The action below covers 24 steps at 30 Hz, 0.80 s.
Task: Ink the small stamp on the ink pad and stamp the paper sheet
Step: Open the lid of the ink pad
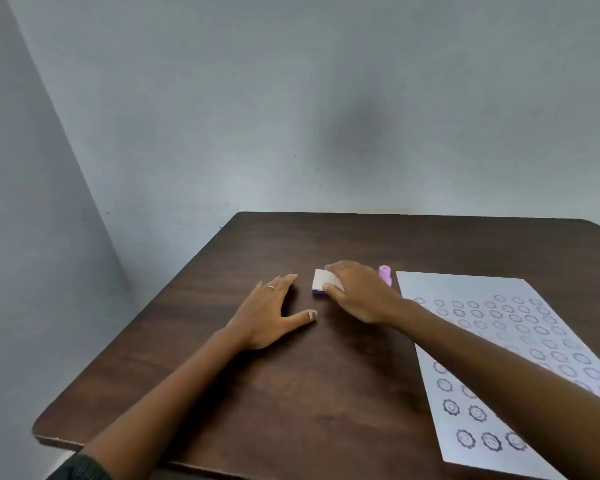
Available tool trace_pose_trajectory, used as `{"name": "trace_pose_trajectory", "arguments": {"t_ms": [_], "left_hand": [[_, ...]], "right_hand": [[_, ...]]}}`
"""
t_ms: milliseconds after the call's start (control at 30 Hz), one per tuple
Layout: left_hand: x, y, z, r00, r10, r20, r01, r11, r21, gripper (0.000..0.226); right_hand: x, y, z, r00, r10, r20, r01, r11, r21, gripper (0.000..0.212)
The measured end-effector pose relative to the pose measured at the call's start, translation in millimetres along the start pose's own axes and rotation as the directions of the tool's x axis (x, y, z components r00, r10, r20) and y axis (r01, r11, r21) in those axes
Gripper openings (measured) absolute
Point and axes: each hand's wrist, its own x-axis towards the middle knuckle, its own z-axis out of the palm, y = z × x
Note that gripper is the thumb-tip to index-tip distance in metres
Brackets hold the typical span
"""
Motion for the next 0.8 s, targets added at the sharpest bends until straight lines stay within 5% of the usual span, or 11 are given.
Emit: {"name": "trace_pose_trajectory", "arguments": {"t_ms": [467,800], "left_hand": [[-18,0,-3,0.998,0.034,0.056,-0.029,0.995,-0.091,0.119],[-26,11,-13,0.984,0.140,0.106,-0.122,0.979,-0.161,0.088]], "right_hand": [[-36,-16,8,0.990,-0.139,-0.013,0.139,0.990,-0.013,0.041],[-72,-27,3,0.971,-0.239,-0.026,0.240,0.971,0.018,0.043]]}}
